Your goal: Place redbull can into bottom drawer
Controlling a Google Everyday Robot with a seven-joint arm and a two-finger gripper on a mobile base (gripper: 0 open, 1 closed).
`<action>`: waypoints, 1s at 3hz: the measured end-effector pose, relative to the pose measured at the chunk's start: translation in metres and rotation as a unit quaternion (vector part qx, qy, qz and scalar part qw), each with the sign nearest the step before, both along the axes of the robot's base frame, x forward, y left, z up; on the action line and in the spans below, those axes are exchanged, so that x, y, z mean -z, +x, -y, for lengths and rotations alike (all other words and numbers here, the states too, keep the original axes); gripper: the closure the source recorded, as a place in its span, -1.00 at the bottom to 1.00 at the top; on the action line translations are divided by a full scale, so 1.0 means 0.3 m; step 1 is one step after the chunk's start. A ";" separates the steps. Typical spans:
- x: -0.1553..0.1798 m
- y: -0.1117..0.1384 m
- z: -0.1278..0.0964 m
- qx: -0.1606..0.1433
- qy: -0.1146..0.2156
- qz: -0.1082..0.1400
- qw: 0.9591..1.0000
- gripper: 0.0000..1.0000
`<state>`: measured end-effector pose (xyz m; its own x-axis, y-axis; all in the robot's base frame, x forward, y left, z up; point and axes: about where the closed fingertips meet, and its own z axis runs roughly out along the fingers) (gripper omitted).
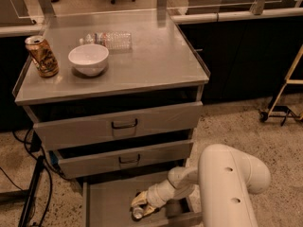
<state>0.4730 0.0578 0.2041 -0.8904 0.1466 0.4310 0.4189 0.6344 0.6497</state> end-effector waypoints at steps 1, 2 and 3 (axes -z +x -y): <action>0.001 0.000 0.000 0.000 0.000 0.000 1.000 1.00; 0.034 -0.014 -0.021 0.005 -0.003 -0.014 1.000 1.00; 0.059 0.004 -0.062 0.027 0.005 -0.017 0.999 1.00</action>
Offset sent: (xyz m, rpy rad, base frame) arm -0.0058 0.0101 -0.0214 -0.0174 0.0592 -0.0285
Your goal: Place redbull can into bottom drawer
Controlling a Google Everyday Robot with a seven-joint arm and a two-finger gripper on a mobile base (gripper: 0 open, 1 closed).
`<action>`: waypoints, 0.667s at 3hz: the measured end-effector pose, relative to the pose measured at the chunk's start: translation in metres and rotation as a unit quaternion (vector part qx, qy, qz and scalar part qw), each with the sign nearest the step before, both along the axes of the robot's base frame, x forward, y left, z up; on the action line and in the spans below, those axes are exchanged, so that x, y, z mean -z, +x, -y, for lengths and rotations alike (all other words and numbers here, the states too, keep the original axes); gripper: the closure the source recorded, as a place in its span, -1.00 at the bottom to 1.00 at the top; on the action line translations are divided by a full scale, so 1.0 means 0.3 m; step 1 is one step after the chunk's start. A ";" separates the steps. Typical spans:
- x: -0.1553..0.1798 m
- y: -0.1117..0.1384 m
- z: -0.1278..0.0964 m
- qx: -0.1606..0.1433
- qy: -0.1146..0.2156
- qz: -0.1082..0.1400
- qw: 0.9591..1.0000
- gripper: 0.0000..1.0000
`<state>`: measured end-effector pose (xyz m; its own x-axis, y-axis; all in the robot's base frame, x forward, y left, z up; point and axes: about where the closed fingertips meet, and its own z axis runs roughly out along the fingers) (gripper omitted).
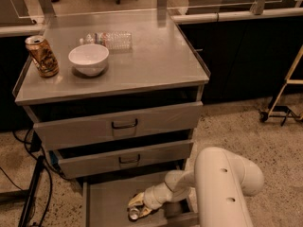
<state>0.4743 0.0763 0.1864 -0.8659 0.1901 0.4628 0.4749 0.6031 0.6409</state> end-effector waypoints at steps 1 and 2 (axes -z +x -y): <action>0.019 0.017 -0.026 0.020 0.006 0.000 1.000 1.00; 0.038 0.030 -0.038 0.034 0.014 0.000 0.999 1.00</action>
Offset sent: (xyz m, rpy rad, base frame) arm 0.0178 0.0118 -0.0171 0.0430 -0.0077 -0.1105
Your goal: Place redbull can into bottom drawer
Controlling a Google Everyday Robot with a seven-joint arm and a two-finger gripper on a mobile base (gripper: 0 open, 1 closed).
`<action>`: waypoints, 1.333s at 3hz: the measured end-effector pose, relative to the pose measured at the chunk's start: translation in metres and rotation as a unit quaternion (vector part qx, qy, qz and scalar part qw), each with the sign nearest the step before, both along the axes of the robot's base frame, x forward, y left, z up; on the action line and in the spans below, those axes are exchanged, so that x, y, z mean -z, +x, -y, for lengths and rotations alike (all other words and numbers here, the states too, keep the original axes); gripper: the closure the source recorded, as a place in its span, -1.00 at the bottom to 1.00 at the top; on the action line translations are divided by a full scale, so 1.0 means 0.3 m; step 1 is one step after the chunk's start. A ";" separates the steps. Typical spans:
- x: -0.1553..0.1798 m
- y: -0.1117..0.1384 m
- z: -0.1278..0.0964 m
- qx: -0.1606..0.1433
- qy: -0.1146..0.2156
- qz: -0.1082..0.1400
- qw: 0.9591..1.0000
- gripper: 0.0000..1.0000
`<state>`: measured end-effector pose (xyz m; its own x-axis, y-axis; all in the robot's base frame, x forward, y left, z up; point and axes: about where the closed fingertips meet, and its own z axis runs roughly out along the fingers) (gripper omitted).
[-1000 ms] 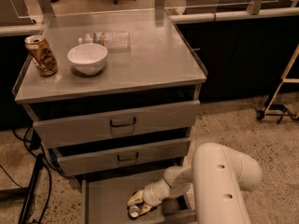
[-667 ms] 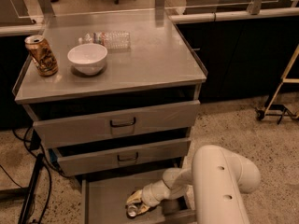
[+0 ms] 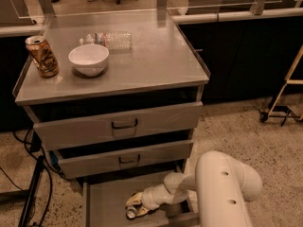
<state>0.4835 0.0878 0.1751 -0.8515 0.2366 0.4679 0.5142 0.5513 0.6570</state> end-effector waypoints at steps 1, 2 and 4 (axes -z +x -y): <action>0.037 0.002 0.000 0.013 0.017 -0.013 1.000 1.00; 0.046 0.013 -0.001 0.023 0.040 -0.012 0.999 1.00; -0.095 0.053 -0.005 0.016 0.084 0.044 0.995 1.00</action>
Offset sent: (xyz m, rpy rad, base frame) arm 0.0127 -0.0036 -0.0142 0.1404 0.0095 -0.0755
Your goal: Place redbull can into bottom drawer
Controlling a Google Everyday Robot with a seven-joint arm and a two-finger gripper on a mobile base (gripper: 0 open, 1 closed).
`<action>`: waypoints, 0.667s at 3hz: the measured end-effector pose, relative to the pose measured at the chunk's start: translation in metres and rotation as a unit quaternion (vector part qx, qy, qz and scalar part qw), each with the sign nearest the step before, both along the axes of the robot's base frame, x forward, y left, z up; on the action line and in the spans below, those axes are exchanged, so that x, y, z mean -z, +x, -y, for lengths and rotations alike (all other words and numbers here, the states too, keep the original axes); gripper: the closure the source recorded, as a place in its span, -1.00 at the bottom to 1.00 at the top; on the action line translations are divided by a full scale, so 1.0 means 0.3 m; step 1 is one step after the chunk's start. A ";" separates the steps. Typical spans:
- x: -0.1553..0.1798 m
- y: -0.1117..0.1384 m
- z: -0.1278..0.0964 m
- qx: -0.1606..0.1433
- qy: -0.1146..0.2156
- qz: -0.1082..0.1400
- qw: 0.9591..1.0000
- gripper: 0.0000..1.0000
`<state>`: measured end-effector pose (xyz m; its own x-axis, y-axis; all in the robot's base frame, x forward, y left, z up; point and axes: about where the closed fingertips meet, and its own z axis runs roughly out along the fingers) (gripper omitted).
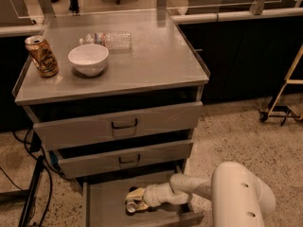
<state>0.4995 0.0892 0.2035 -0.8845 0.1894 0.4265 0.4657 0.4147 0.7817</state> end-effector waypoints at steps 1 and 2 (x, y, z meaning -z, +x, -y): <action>-0.008 0.003 0.001 0.000 0.002 0.003 1.000 1.00; 0.017 0.012 -0.023 -0.003 0.003 -0.007 1.000 1.00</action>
Offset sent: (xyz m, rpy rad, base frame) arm 0.0125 0.0168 -0.0195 0.0090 0.0517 0.0094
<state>0.5030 0.0961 0.1986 -0.8794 0.1819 0.4399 0.4743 0.4118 0.7781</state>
